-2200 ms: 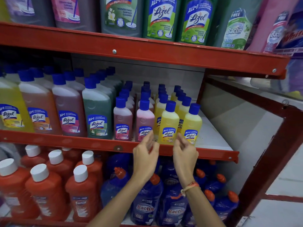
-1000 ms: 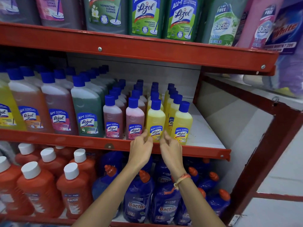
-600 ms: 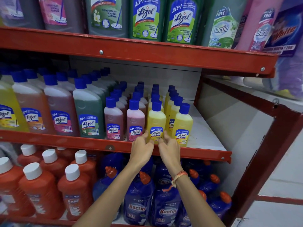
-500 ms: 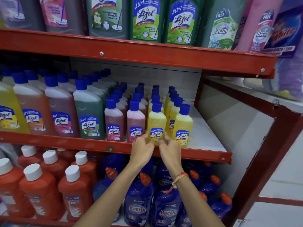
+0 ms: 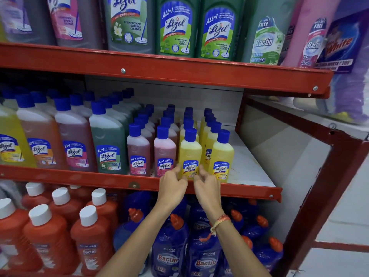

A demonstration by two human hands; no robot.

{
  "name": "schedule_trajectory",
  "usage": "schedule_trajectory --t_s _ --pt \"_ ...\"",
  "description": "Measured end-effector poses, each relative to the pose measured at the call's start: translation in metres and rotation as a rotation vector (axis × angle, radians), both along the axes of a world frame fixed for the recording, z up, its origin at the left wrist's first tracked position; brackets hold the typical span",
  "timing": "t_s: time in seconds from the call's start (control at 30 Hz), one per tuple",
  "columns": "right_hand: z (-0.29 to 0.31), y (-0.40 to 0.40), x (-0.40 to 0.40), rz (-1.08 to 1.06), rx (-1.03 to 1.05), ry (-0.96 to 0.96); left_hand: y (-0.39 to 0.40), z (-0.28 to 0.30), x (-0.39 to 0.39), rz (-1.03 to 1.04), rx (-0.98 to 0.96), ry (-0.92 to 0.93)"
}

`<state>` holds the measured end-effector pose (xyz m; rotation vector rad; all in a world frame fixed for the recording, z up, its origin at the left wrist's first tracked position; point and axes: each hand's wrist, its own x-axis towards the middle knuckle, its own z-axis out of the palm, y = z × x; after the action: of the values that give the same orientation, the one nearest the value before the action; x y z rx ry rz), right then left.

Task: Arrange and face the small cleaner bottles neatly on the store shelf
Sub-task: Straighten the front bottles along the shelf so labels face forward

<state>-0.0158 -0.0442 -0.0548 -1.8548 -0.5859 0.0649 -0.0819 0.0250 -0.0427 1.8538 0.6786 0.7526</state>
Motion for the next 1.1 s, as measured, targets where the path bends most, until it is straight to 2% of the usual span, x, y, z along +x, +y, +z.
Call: schedule_trajectory --t_s 0.3,0.5,0.57,0.63,0.73,0.8,0.87,0.93,1.0,1.1 --pt "-0.001 0.001 0.001 0.002 0.005 0.006 -0.011 0.005 -0.002 0.160 0.280 0.126" --pt "0.000 -0.003 0.002 0.003 0.003 0.005 -0.012 0.006 -0.005 0.136 0.248 0.111" --pt "0.000 -0.009 0.002 -0.014 0.024 0.000 -0.015 0.006 -0.008 0.173 0.299 0.107" --pt "-0.001 -0.020 0.002 -0.114 0.101 -0.029 -0.023 0.005 -0.009 0.240 0.368 0.008" --pt "-0.008 -0.042 0.007 -0.316 0.341 -0.069 -0.038 0.008 -0.001 0.104 0.283 -0.225" --pt "-0.012 -0.054 0.016 -0.387 0.421 -0.044 -0.043 0.010 0.011 -0.053 0.150 -0.188" --pt "-0.012 -0.061 0.025 -0.351 0.335 -0.008 -0.041 0.009 0.024 -0.128 0.052 -0.060" --pt "-0.010 -0.061 0.031 -0.263 0.143 -0.011 -0.041 0.007 0.035 -0.151 0.011 0.015" --pt "-0.008 -0.057 0.033 -0.220 0.035 -0.021 -0.043 0.008 0.041 -0.159 -0.008 0.017" --pt "-0.008 -0.051 0.033 -0.250 -0.019 -0.031 -0.045 0.010 0.045 -0.152 0.001 -0.006"
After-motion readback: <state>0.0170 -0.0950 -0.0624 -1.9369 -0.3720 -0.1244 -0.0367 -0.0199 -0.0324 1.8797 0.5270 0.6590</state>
